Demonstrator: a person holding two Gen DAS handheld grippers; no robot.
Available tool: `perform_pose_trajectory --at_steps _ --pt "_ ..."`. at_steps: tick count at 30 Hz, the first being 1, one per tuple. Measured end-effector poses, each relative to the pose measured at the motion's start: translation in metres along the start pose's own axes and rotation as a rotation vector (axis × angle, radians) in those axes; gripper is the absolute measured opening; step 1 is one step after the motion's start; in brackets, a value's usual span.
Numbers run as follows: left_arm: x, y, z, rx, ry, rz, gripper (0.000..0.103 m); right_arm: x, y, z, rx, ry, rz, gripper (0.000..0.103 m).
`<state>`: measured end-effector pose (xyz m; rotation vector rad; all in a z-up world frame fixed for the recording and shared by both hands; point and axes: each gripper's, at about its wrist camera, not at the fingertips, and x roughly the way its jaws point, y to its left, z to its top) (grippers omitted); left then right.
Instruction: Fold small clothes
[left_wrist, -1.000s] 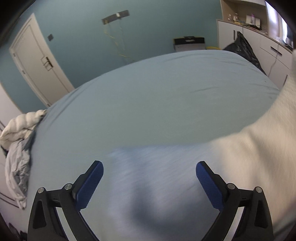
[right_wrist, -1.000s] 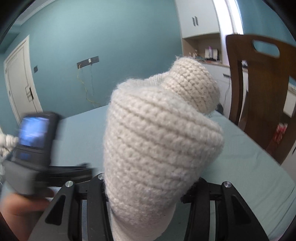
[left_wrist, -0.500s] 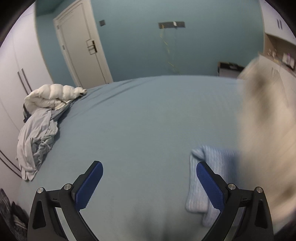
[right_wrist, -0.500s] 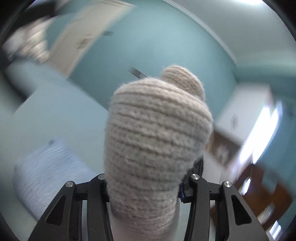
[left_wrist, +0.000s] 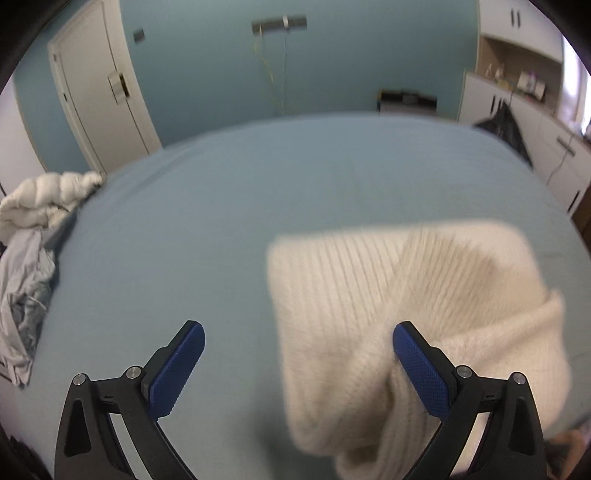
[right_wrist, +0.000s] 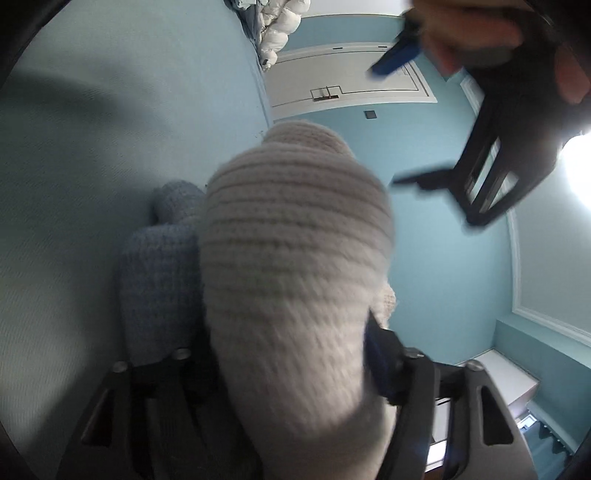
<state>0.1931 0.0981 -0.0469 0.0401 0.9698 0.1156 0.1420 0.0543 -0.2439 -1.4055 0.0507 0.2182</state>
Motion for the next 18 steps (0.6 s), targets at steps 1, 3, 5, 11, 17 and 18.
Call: perform_pose_trajectory --at_steps 1,3,5,11,17,18 --pt "0.01 -0.003 -0.003 0.0 0.018 0.019 0.103 -0.007 -0.003 -0.003 0.004 -0.004 0.034 0.092" --pt "0.021 -0.007 -0.01 -0.012 0.02 0.04 0.103 -0.018 0.0 -0.009 -0.025 0.004 0.091 0.1" --pt "0.023 -0.006 -0.014 -0.021 0.01 0.034 0.103 -0.029 -0.005 -0.019 -0.053 0.017 0.126 0.1" --pt "0.028 0.002 -0.015 -0.059 0.043 -0.015 0.103 -0.039 -0.103 -0.045 0.279 0.135 0.179 0.1" --pt "0.025 -0.001 -0.016 -0.049 0.028 0.001 0.103 0.021 -0.191 -0.083 0.86 0.385 0.328 0.102" --pt "0.026 -0.001 -0.016 -0.046 0.03 -0.001 0.103 0.032 -0.189 -0.086 0.897 0.434 0.369 0.102"
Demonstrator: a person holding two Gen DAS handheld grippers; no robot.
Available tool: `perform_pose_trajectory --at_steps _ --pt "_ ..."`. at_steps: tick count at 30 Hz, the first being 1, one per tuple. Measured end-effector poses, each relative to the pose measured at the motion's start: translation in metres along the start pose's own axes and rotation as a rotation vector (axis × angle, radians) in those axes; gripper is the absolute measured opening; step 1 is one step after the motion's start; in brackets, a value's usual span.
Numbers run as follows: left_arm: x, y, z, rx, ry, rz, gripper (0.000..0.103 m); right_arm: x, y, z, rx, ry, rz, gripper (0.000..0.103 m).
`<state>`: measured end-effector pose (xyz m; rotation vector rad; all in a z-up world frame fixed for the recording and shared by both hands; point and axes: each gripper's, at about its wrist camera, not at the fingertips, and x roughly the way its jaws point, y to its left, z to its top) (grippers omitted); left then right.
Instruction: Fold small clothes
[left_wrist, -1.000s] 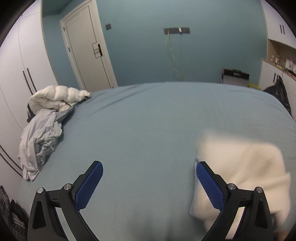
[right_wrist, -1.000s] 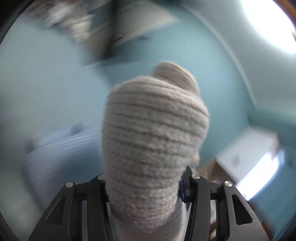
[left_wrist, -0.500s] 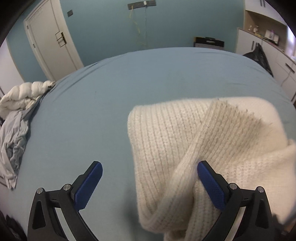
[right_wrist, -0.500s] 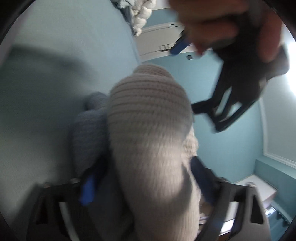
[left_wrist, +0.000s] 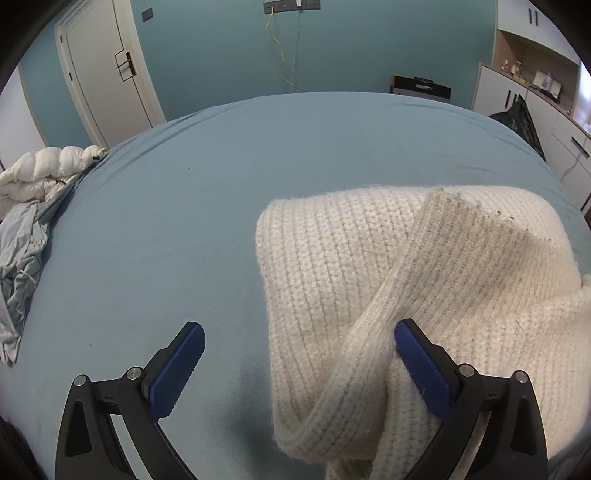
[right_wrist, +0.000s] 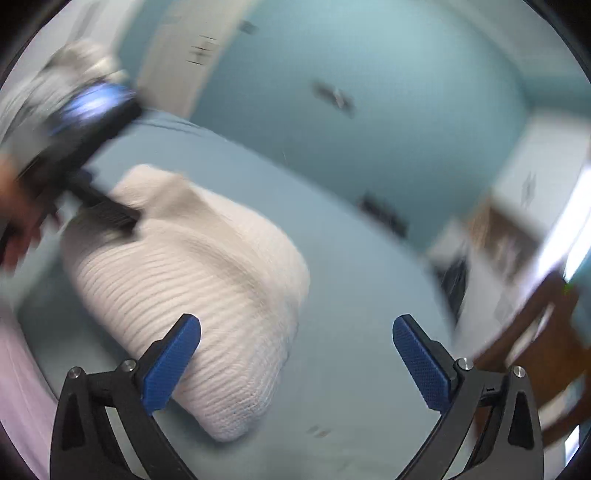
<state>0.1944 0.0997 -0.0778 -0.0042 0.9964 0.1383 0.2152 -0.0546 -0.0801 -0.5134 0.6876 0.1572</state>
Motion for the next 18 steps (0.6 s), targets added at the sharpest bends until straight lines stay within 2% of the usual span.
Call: perform_pose_trajectory --at_steps 2,4,6,8,10,12,15,18 --pt "0.001 -0.002 0.0 0.008 -0.002 0.01 0.103 0.024 -0.007 -0.001 0.081 0.111 0.076 0.102" --pt "0.001 -0.005 -0.001 0.011 -0.007 0.017 0.103 0.036 -0.025 -0.013 0.222 0.178 0.181 0.102" --pt "0.002 -0.01 -0.001 0.017 -0.008 0.02 0.103 0.057 -0.044 -0.023 0.411 0.279 0.333 0.102" --pt "0.001 -0.014 -0.002 0.027 -0.009 0.025 0.103 0.089 -0.054 -0.044 0.614 0.397 0.537 0.102" --pt "0.0 -0.018 -0.003 0.037 -0.017 0.044 0.103 0.102 -0.051 -0.057 0.681 0.425 0.623 0.102" --pt "-0.001 -0.018 -0.004 0.032 -0.02 0.048 0.103 0.099 -0.043 -0.054 0.67 0.415 0.63 0.102" --pt "-0.003 -0.015 -0.005 0.014 -0.019 0.039 0.103 0.09 -0.037 -0.041 0.621 0.391 0.565 0.102" --pt "-0.002 -0.013 -0.005 -0.004 -0.012 0.023 0.103 0.076 -0.04 -0.03 0.672 0.38 0.568 0.102"
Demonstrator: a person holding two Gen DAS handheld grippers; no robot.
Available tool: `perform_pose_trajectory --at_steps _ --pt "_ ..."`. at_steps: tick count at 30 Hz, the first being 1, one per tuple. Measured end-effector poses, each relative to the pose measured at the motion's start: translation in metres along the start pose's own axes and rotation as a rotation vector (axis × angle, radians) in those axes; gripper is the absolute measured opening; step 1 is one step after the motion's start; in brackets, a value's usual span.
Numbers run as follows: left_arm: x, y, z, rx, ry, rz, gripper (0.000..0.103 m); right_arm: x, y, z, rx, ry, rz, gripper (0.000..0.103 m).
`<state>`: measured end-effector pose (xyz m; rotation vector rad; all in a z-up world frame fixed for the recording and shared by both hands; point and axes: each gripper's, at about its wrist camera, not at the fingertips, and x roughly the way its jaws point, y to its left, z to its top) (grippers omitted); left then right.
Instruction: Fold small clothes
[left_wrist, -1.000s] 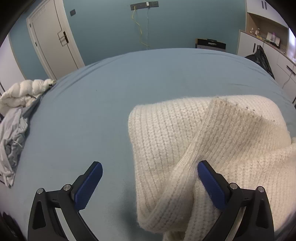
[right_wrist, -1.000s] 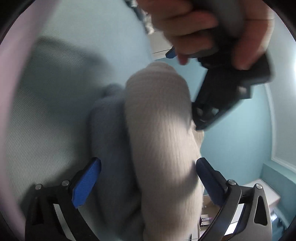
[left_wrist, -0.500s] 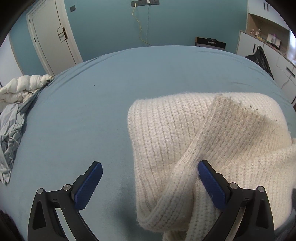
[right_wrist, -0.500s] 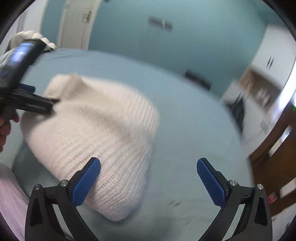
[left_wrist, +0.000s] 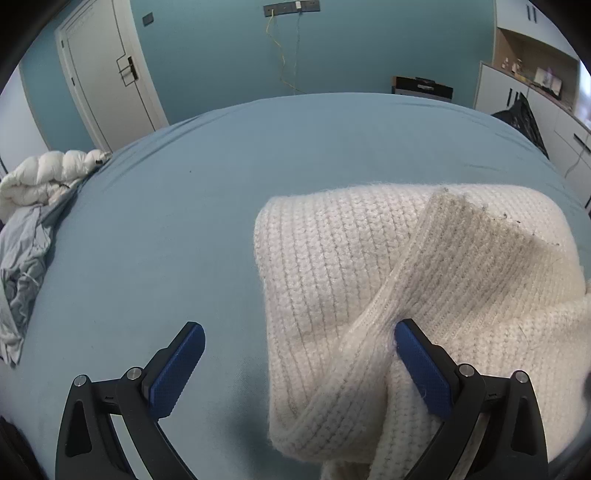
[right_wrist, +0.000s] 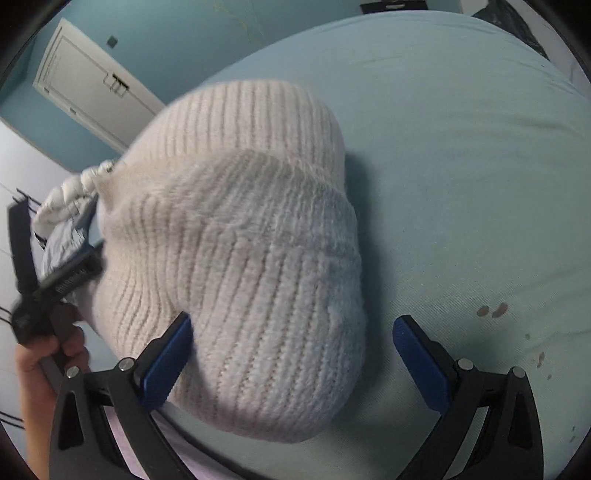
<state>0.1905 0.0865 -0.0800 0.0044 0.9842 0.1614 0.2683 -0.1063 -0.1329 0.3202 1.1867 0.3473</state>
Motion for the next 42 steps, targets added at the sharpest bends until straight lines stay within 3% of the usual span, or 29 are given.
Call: perform_pose_trajectory --at_steps 2,5,7,12,14,16,18,23,27,29,34,36,40,42 --pt "0.0 0.0 0.001 -0.001 0.0 -0.004 0.103 -0.019 0.0 0.003 0.035 -0.047 0.002 0.102" --pt "0.0 -0.001 -0.001 0.001 -0.001 0.001 0.103 -0.056 -0.004 0.014 0.064 -0.238 0.101 0.102" --pt "0.001 0.0 -0.002 0.001 -0.001 0.001 0.103 -0.058 -0.009 0.026 0.108 -0.272 0.103 0.102" --pt "0.004 0.001 -0.002 0.008 0.012 -0.006 0.103 0.009 -0.02 0.031 0.16 -0.065 0.013 0.102" --pt "0.001 0.002 0.004 0.022 0.028 -0.019 0.103 0.027 -0.027 0.023 0.198 -0.063 0.134 0.102" --pt "-0.003 0.004 0.009 0.042 0.046 -0.037 0.103 0.042 -0.042 0.024 0.324 0.032 0.279 0.102" --pt "-0.012 0.009 0.014 0.059 0.049 -0.051 0.103 0.043 -0.047 0.023 0.378 0.084 0.322 0.102" --pt "-0.039 0.031 0.016 0.084 -0.006 -0.015 0.103 0.027 -0.023 0.035 0.317 0.068 0.237 0.102" --pt "-0.041 0.05 0.013 0.098 -0.001 0.001 0.103 0.011 -0.014 0.045 0.312 0.03 0.276 0.102" --pt "-0.033 0.061 0.013 0.055 0.029 -0.078 0.103 0.006 -0.018 0.045 0.34 0.004 0.293 0.102" --pt "0.007 0.077 0.01 -0.12 0.176 -0.413 0.103 0.03 -0.047 0.056 0.436 0.032 0.35 0.102" --pt "0.026 0.074 0.007 -0.166 0.235 -0.5 0.103 0.047 -0.05 0.053 0.458 0.043 0.363 0.102" --pt "0.059 0.059 -0.001 -0.192 0.313 -0.569 0.103 0.055 -0.058 0.042 0.478 0.091 0.425 0.102" --pt "0.074 0.059 -0.003 -0.26 0.344 -0.653 0.103 0.06 -0.065 0.035 0.482 0.115 0.477 0.102"
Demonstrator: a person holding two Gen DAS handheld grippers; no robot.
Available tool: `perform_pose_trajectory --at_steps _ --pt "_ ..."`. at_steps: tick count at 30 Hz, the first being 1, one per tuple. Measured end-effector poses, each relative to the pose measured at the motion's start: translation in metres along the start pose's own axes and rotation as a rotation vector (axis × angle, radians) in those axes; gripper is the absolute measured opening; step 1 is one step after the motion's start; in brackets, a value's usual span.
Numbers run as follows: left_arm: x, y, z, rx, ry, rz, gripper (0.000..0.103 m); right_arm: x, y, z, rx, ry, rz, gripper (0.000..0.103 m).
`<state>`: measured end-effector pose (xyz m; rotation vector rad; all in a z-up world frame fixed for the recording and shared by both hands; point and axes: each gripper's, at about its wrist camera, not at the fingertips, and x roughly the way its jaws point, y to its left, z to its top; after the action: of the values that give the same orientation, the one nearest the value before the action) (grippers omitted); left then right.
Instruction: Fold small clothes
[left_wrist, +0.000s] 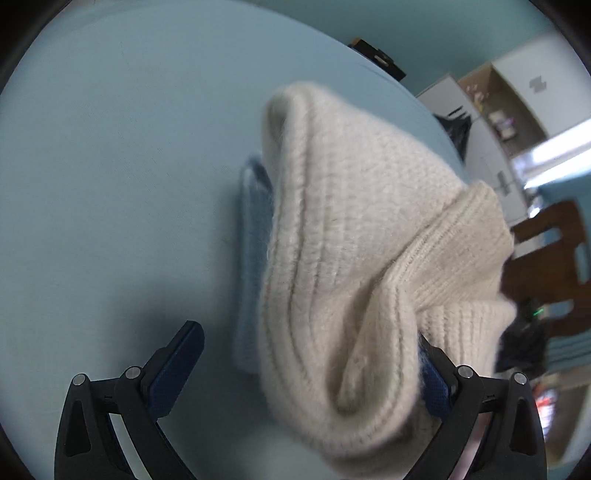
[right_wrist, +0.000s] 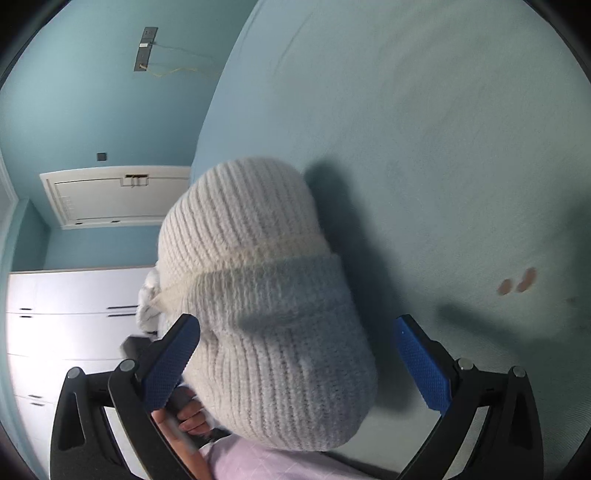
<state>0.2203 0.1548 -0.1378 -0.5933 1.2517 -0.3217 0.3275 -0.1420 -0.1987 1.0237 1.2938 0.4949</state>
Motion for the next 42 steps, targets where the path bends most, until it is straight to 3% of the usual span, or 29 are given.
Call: perform_pose_trajectory --at_steps 2,5,8,11,14,16,19,22,26,31,34,37,42 --pt "0.01 0.006 0.004 -0.053 0.024 -0.069 0.103 -0.005 -0.013 0.0 0.001 0.037 0.025 0.102" --pt "0.024 0.008 0.003 -0.117 0.035 -0.102 0.103 0.014 -0.025 -0.002 0.015 0.095 0.011 0.102" --pt "0.035 0.003 0.001 -0.142 0.032 -0.111 0.103 0.036 -0.05 -0.003 0.153 0.145 0.188 0.103" --pt "0.044 -0.001 -0.001 -0.139 0.041 -0.103 0.103 0.044 -0.054 0.0 0.175 0.138 0.228 0.103" --pt "0.042 -0.016 -0.002 -0.082 0.041 -0.08 0.102 0.045 -0.047 -0.005 0.134 0.114 0.201 0.102" --pt "0.041 -0.029 -0.003 -0.027 0.032 -0.074 0.091 0.05 -0.035 -0.011 0.111 0.116 0.183 0.102" --pt "0.039 -0.046 -0.001 0.032 0.013 -0.048 0.088 0.031 -0.024 -0.002 0.021 0.126 0.125 0.102" --pt "0.041 -0.053 0.002 0.022 -0.012 -0.072 0.088 0.031 0.011 -0.006 -0.134 0.091 0.037 0.102" --pt "0.038 -0.07 0.018 0.035 -0.032 -0.123 0.088 0.021 0.049 0.004 -0.249 -0.003 0.014 0.102" --pt "0.058 -0.093 0.056 0.036 -0.061 -0.133 0.088 0.007 0.092 0.031 -0.398 -0.094 -0.046 0.102" --pt "0.083 -0.1 0.079 0.027 -0.052 -0.101 0.087 0.012 0.09 0.064 -0.389 -0.104 -0.061 0.102" --pt "0.096 -0.112 0.092 0.056 -0.035 -0.057 0.09 0.024 0.066 0.096 -0.281 -0.113 -0.052 0.102" --pt "0.097 -0.114 0.094 0.048 0.0 -0.018 0.097 0.026 0.033 0.098 -0.169 -0.086 0.007 0.103"
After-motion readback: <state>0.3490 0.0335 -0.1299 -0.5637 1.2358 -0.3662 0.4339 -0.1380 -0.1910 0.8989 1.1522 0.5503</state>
